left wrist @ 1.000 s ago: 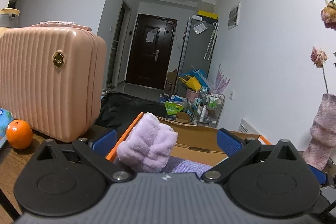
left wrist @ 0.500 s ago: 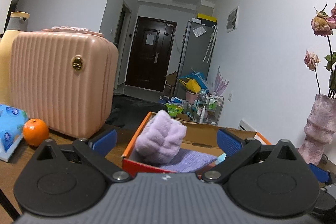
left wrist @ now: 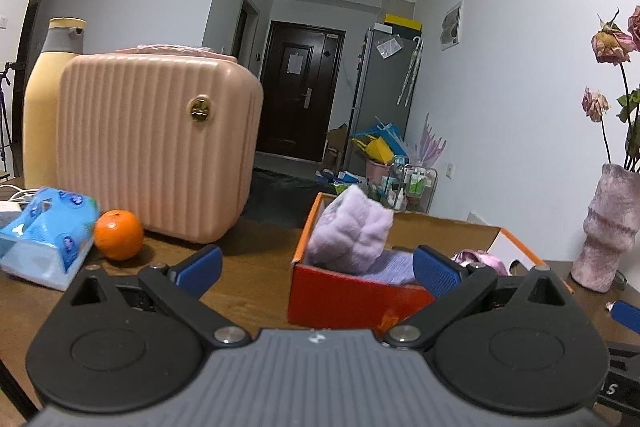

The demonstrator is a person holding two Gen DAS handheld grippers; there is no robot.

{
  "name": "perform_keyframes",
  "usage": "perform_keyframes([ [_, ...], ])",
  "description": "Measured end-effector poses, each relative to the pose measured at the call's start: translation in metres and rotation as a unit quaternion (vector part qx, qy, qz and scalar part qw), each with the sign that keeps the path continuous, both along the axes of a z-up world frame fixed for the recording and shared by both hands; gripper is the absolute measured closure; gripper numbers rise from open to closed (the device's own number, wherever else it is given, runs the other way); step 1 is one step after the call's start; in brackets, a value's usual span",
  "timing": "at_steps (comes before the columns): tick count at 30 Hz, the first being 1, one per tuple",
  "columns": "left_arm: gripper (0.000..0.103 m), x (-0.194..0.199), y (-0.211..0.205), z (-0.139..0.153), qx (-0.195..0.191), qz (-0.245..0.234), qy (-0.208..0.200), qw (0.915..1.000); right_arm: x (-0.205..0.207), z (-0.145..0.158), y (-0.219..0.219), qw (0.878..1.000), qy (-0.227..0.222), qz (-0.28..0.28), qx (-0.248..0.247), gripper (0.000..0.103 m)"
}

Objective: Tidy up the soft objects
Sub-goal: 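Withdraw both tools from the box back toward the remaining items, then move the right tool to the white sponge cylinder and close on it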

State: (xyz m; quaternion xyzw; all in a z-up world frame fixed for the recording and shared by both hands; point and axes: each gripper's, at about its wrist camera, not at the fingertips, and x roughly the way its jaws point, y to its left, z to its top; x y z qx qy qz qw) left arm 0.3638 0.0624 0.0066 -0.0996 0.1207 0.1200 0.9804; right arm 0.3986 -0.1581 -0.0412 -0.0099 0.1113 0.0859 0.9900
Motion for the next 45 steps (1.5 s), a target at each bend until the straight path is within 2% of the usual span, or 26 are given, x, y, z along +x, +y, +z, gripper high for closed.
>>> perform_keyframes([
  [22, 0.0, -0.073, -0.001, -0.012, 0.043, -0.044, 0.043, 0.9972, -0.093, -0.004, -0.022, 0.999, 0.03, 0.03, -0.018, 0.0],
  [35, 0.0, -0.099, -0.009, -0.025, 0.059, -0.07, 0.082, 0.9924, -0.123, -0.005, -0.033, 0.998, 0.047, 0.028, -0.025, 0.0],
  [45, 0.0, -0.097, -0.014, -0.03, 0.071, -0.076, 0.093, 0.9902, -0.123, -0.006, -0.034, 0.998, 0.056, 0.025, -0.028, 0.0],
])
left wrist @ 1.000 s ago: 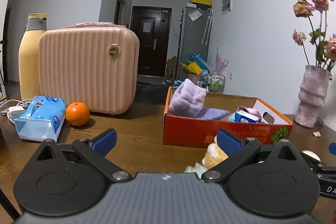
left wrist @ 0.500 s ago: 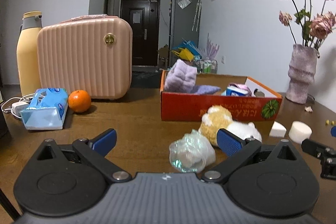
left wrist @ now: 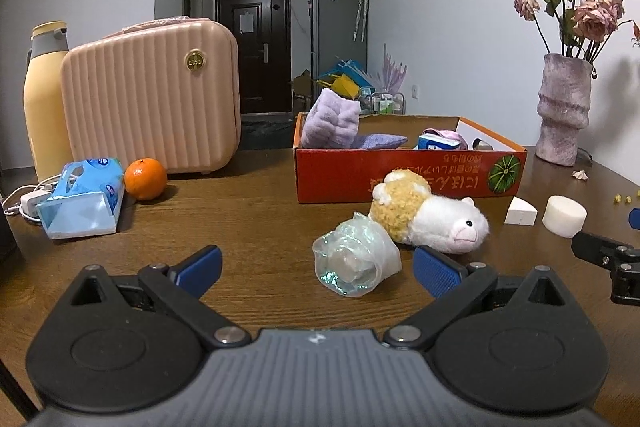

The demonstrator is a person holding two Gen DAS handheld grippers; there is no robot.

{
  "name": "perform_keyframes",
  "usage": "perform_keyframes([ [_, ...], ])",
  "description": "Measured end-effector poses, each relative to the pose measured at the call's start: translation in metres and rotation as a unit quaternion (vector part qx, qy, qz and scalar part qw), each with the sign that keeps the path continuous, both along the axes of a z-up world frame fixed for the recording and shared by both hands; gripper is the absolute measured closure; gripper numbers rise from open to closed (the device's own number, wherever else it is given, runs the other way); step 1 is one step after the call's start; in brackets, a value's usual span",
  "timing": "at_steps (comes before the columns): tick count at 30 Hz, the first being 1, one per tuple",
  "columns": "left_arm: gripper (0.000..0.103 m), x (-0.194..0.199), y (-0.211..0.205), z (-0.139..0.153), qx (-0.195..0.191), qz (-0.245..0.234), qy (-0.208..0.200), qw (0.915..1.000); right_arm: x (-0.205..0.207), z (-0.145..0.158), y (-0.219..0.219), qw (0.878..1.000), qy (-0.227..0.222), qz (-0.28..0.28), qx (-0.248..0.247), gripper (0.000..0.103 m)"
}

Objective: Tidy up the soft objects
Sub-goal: 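Move the right tool to the white sponge cylinder and close on it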

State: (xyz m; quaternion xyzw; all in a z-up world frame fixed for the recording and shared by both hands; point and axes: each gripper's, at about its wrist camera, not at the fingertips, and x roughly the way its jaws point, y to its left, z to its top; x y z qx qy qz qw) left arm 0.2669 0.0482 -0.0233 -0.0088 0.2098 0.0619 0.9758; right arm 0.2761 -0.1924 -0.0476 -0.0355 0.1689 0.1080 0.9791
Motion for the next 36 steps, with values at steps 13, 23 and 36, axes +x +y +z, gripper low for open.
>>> perform_keyframes([
  [13, 0.0, 0.006, 0.0, -0.005, 0.0, -0.001, 0.013, 0.9999, 0.027, -0.004, -0.021, 0.998, 0.038, -0.055, 0.0, 0.0],
  [23, 0.0, 0.011, -0.001, -0.008, 0.004, 0.004, 0.018, 0.9998, 0.079, -0.014, -0.044, 0.992, 0.08, -0.094, -0.007, 0.0],
  [36, 0.0, 0.023, -0.013, -0.011, 0.009, 0.004, 0.022, 0.9997, 0.127, -0.02, -0.047, 0.989, 0.103, -0.105, -0.013, 0.004],
])
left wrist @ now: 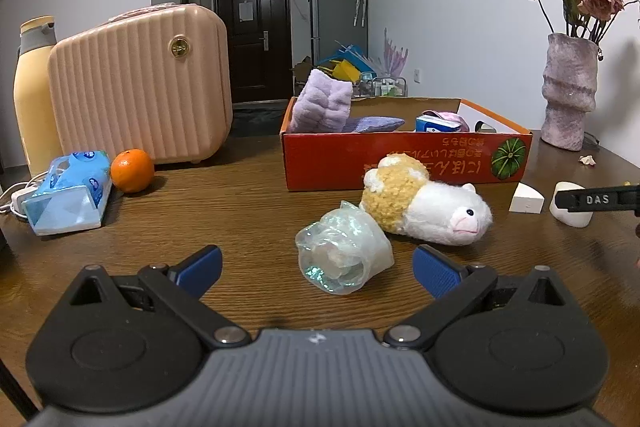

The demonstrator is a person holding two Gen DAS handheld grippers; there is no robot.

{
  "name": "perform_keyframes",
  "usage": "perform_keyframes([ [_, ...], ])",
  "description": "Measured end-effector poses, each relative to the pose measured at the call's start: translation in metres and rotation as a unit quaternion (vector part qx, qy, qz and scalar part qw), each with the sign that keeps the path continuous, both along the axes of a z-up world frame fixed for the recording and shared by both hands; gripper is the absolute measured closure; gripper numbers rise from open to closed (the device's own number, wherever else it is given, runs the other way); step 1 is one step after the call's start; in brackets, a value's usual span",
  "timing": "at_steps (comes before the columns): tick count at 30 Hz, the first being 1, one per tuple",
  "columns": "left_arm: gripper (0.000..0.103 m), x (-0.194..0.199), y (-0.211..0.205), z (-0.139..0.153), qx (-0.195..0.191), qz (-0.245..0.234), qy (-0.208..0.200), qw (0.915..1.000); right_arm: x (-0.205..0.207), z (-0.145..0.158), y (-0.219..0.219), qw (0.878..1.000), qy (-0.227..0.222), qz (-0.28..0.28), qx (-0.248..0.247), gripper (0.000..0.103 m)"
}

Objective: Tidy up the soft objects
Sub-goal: 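Move the right tool to the white sponge cylinder and close on it, then grasp the clear plastic bag with the left tool while the right tool holds the sponge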

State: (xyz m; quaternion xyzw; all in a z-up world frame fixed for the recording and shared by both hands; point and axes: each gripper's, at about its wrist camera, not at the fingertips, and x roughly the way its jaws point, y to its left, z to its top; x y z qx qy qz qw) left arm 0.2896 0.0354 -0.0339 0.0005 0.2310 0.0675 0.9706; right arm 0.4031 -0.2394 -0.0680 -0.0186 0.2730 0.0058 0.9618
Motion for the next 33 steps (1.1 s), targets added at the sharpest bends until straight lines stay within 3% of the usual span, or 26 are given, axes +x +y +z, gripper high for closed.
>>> perform_keyframes([
  [8, 0.0, 0.006, -0.003, -0.001, -0.002, 0.004, 0.003, 1.0, 0.022, -0.004, -0.001, 1.0, 0.018, -0.003, 0.008, 0.013],
  [13, 0.0, 0.011, -0.005, -0.001, -0.002, 0.007, 0.004, 1.0, 0.033, -0.006, -0.001, 1.0, 0.029, -0.002, 0.011, 0.027],
  [17, 0.0, 0.013, -0.005, -0.001, -0.002, 0.011, 0.004, 0.9999, 0.041, -0.008, -0.002, 0.999, 0.045, 0.0, 0.017, 0.045],
  [33, 0.0, 0.019, -0.003, -0.001, -0.002, 0.022, 0.003, 0.9997, 0.042, -0.009, -0.005, 0.999, 0.044, -0.005, 0.025, 0.049],
])
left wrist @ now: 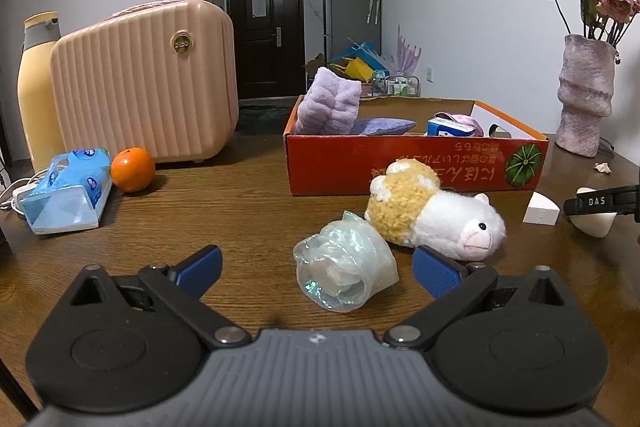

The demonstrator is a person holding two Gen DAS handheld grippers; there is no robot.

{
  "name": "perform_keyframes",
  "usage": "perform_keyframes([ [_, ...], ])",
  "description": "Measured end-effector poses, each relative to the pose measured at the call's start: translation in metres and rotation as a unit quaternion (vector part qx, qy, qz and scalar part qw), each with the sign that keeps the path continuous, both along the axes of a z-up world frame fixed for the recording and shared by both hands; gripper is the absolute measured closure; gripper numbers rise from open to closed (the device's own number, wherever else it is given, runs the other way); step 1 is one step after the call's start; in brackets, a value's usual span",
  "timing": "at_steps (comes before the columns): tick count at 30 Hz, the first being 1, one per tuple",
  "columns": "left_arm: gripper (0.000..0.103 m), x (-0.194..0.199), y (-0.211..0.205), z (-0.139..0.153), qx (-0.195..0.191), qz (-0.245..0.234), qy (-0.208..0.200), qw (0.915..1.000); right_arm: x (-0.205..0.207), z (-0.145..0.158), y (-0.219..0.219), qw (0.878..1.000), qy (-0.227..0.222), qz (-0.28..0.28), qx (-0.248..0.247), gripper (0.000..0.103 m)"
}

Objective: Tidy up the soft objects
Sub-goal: 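Grasp the clear plastic bag with the left tool while the right tool holds the sponge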

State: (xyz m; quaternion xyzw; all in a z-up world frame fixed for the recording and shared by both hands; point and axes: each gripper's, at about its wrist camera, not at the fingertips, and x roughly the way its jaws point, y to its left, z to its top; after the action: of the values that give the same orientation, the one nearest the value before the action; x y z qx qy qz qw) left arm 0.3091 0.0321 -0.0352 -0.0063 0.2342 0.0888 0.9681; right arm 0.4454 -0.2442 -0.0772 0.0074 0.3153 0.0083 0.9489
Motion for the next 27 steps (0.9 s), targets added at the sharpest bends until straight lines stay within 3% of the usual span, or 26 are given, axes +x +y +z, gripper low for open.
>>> perform_keyframes([
  [15, 0.0, 0.008, 0.002, 0.001, -0.005, 0.006, -0.002, 1.0, -0.042, 0.02, 0.01, 0.994, -0.105, 0.025, -0.007, 0.05],
  [27, 0.0, 0.03, -0.002, -0.005, -0.004, 0.005, 0.024, 0.9997, -0.065, 0.024, 0.018, 0.992, -0.123, 0.035, -0.003, 0.049],
])
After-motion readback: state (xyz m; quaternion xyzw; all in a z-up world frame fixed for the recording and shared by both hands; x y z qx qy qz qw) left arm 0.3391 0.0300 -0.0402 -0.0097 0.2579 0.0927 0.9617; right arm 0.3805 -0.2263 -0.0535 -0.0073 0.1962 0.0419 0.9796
